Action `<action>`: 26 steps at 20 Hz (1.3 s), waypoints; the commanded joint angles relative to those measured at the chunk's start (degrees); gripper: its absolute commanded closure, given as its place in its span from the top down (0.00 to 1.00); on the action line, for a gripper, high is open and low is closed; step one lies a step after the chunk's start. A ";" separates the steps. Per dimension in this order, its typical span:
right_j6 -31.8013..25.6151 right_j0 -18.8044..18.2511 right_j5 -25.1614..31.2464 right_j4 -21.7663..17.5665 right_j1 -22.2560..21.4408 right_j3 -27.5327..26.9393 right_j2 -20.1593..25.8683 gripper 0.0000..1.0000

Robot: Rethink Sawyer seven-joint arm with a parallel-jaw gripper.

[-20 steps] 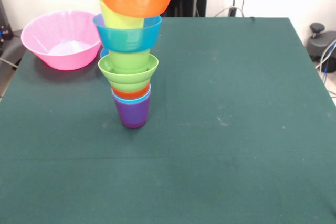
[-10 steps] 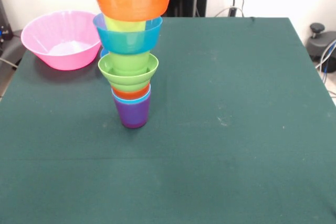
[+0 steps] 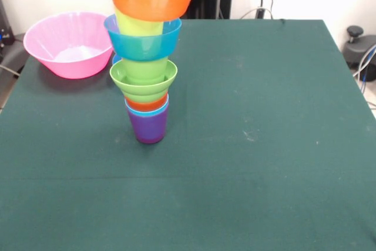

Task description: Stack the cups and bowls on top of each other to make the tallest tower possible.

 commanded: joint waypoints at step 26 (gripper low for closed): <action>-3.77 -3.15 6.50 -0.44 -3.30 7.70 6.86 0.00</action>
